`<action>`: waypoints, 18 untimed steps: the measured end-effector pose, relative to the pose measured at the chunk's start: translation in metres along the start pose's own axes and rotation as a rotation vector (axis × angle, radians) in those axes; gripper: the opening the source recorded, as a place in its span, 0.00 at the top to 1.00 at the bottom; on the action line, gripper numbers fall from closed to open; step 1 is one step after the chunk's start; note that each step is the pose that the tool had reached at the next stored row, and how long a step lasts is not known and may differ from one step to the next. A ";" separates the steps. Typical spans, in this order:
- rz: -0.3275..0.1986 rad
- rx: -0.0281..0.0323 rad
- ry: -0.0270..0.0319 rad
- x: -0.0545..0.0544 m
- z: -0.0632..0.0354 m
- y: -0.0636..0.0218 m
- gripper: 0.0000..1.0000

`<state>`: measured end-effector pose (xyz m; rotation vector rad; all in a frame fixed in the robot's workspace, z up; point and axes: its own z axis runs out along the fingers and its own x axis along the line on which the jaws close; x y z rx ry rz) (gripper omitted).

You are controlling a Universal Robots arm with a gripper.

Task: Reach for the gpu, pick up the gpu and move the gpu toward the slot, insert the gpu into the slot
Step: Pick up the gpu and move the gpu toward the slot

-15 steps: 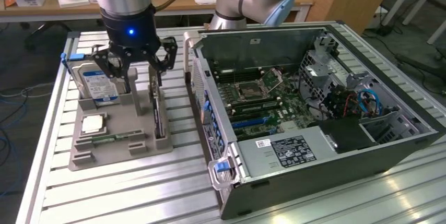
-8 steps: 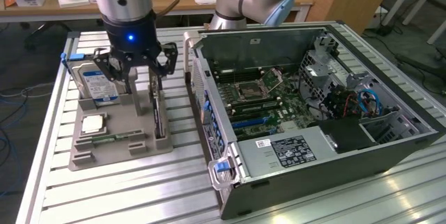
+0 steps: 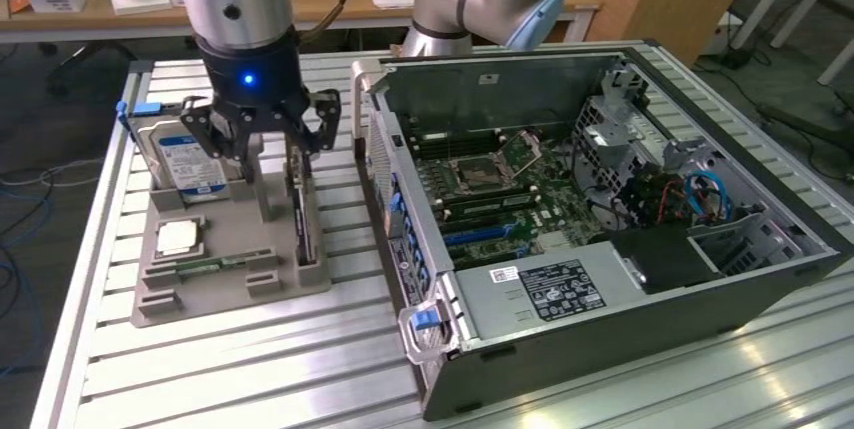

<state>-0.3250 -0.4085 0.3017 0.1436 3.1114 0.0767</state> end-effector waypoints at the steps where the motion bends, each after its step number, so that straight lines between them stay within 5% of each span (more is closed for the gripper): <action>1: 0.002 0.0000 -0.0002 0.000 0.0017 -0.0004 0.35; 18: 0.010 0.0006 0.0025 -0.008 0.0299 -0.0067 0.35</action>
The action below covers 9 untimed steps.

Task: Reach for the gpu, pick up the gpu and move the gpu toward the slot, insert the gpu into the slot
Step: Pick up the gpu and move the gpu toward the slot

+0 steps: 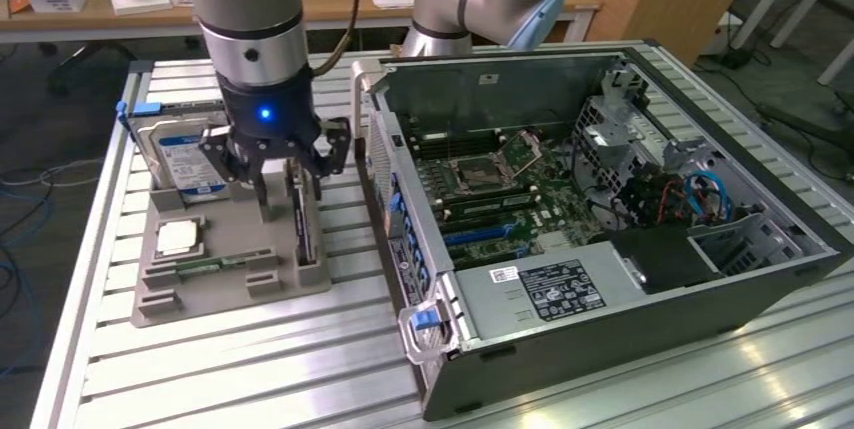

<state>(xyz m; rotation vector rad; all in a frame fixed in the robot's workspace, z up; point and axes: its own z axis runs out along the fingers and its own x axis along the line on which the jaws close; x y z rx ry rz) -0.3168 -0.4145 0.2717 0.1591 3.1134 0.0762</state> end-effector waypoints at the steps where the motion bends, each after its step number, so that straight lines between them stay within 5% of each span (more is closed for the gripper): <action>1: 0.000 0.0000 0.0003 0.000 0.0017 -0.0004 0.35; 9: 0.004 0.0004 0.0029 -0.001 0.0161 -0.0033 0.35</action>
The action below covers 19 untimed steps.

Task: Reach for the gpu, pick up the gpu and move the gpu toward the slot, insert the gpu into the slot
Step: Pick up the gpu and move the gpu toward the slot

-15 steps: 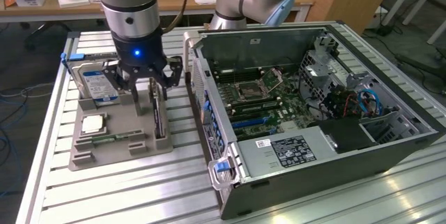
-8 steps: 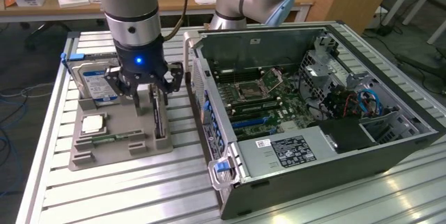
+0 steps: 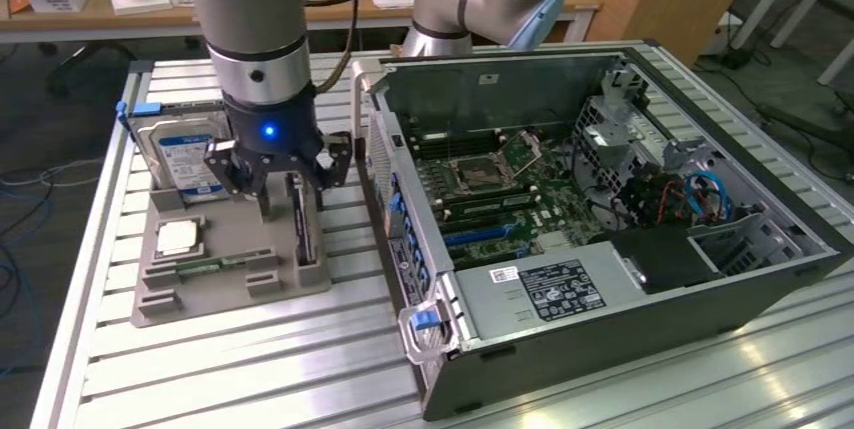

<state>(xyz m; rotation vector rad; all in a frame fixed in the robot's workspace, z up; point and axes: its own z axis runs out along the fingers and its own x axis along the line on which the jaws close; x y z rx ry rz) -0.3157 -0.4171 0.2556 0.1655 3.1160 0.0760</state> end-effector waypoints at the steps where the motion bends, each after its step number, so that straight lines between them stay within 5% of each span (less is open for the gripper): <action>1: 0.000 0.0000 0.0004 0.000 0.0017 -0.0003 0.35; 9: 0.001 0.0005 0.0047 -0.008 0.0143 -0.0007 0.35; 19: 0.001 0.0006 0.0049 -0.008 0.0143 -0.0007 0.35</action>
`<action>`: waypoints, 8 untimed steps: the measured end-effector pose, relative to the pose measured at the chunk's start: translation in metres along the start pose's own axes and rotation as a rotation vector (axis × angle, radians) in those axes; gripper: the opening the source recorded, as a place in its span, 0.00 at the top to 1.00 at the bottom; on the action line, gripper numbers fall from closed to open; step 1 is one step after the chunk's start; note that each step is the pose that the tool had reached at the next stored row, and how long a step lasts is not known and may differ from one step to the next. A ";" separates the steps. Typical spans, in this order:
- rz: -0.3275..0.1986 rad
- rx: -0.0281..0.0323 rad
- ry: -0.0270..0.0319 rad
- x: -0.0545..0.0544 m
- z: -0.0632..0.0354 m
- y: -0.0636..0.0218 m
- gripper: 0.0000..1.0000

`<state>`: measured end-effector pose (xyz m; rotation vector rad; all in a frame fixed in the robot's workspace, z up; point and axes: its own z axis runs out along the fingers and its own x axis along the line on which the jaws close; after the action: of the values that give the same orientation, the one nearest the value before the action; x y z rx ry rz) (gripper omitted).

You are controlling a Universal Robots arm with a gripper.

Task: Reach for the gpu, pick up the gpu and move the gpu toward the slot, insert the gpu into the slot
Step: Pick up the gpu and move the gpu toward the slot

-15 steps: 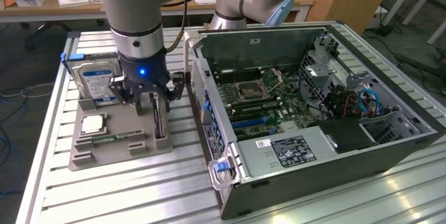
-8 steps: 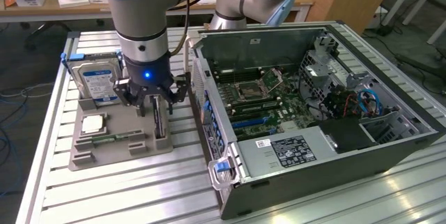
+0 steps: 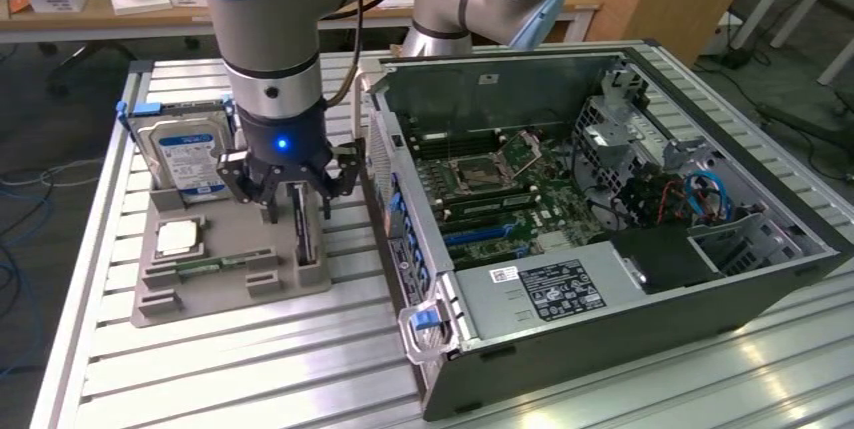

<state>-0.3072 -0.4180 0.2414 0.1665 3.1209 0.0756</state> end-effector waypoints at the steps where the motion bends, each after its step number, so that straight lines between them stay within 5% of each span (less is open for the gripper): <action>1: 0.000 -0.0001 0.0000 0.000 0.0000 0.0000 0.35; 8: 0.000 -0.0014 0.0018 0.000 0.0028 -0.0001 0.35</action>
<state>-0.3071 -0.4180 0.2386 0.1666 3.1226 0.0780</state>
